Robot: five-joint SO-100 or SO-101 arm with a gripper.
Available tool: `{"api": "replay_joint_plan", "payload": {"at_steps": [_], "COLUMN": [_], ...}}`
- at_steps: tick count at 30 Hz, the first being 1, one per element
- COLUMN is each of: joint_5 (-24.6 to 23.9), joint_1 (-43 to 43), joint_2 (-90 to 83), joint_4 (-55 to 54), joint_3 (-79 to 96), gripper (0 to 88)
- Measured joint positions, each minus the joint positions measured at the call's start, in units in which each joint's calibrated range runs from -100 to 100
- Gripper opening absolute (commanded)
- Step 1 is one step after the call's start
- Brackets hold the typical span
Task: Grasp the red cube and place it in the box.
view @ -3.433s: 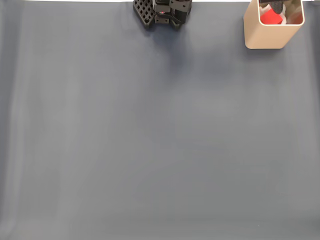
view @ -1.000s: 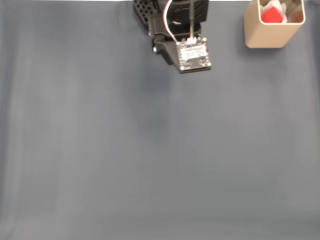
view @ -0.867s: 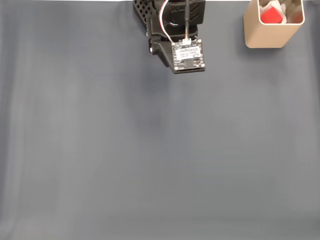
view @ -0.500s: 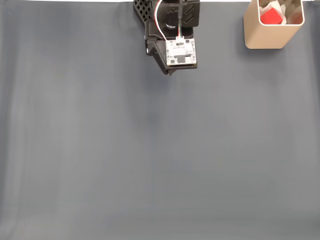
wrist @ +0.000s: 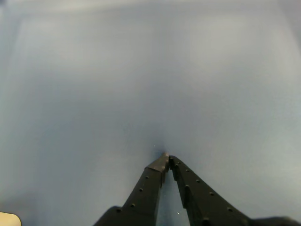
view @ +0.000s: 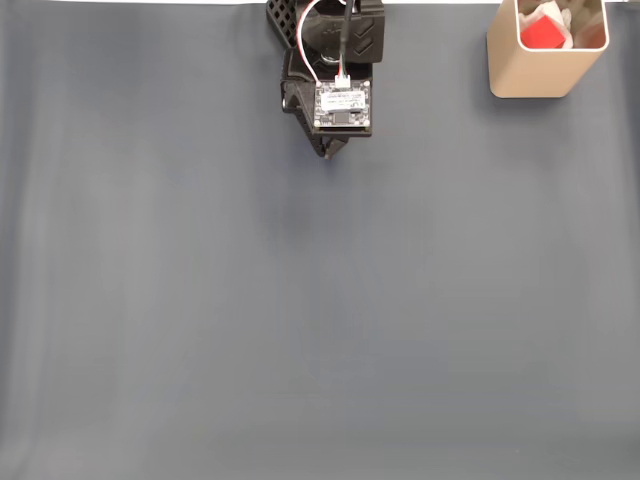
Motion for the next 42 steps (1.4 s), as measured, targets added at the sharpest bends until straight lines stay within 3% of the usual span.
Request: {"api": "replay_joint_plan", "payload": {"at_steps": [12, 31, 42], "joint_5": [1.17, 1.86, 1.86], "joint_1": [1.50, -0.08, -0.23], "joint_2": [-0.54, -1.16, -1.16], "joint_4": [0.81, 14.05, 14.22], "joint_3": [4.28, 4.46, 4.46], "gripper": [0.1, 1.3, 1.3]}}
